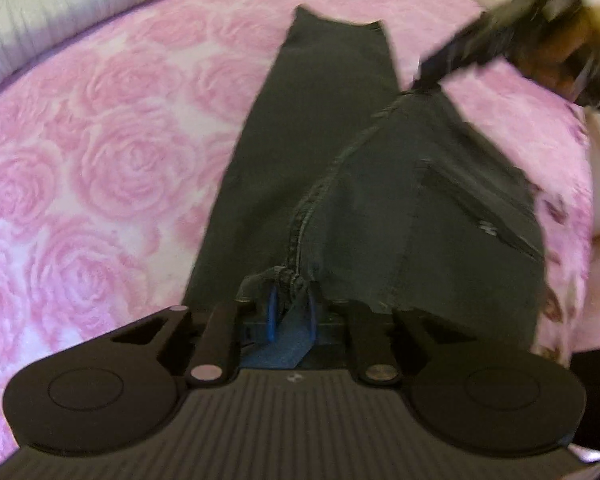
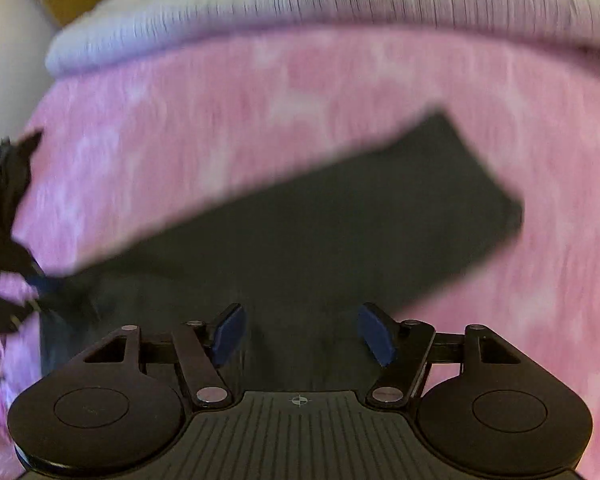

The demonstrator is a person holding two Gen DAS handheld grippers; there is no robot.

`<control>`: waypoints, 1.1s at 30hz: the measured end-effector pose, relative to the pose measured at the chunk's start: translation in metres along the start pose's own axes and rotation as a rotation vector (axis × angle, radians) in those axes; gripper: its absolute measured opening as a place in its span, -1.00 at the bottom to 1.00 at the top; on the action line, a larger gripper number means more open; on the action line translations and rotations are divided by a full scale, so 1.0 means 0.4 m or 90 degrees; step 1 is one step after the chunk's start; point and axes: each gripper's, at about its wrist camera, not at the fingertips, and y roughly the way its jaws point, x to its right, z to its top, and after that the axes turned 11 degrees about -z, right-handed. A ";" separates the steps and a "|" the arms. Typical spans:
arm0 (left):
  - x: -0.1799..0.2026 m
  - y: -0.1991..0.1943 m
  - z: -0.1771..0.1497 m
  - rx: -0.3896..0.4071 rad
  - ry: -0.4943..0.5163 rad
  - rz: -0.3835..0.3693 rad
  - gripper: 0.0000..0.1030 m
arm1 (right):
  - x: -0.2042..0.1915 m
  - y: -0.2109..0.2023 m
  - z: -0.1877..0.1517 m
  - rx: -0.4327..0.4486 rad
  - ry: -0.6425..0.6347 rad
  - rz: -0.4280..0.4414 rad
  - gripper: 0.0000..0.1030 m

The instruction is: Fold clothes

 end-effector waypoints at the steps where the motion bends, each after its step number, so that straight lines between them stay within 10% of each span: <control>1: 0.027 -0.023 -0.016 0.009 0.009 -0.010 -0.81 | 0.010 0.005 -0.026 -0.005 0.016 0.001 0.32; 6: 0.155 -0.102 -0.105 0.026 0.021 -0.048 -1.00 | 0.065 -0.034 -0.121 -0.004 0.141 0.052 0.36; 12: 0.239 -0.118 -0.197 0.016 -0.017 -0.006 -0.92 | 0.027 -0.017 -0.185 -0.035 0.060 0.039 0.38; 23: 0.410 0.017 -0.238 -0.012 0.094 0.069 0.35 | 0.069 -0.009 -0.328 -0.091 0.152 0.056 0.43; 26: 0.476 0.097 -0.246 -0.024 0.161 0.100 0.37 | 0.087 -0.004 -0.329 -0.124 0.202 0.051 -0.25; 29: 0.507 0.160 -0.255 -0.071 0.224 0.160 0.36 | 0.088 -0.040 -0.304 -0.127 0.205 0.083 -0.39; 31: 0.518 0.194 -0.259 -0.108 0.262 0.203 0.01 | 0.100 -0.084 -0.285 -0.112 0.225 0.108 -0.43; 32: 0.524 0.211 -0.261 -0.126 0.281 0.225 -0.21 | 0.109 -0.109 -0.276 -0.100 0.240 0.121 -0.94; 33: 0.516 0.199 -0.253 -0.120 0.273 0.225 -0.46 | 0.119 -0.137 -0.268 -0.083 0.248 0.134 -0.96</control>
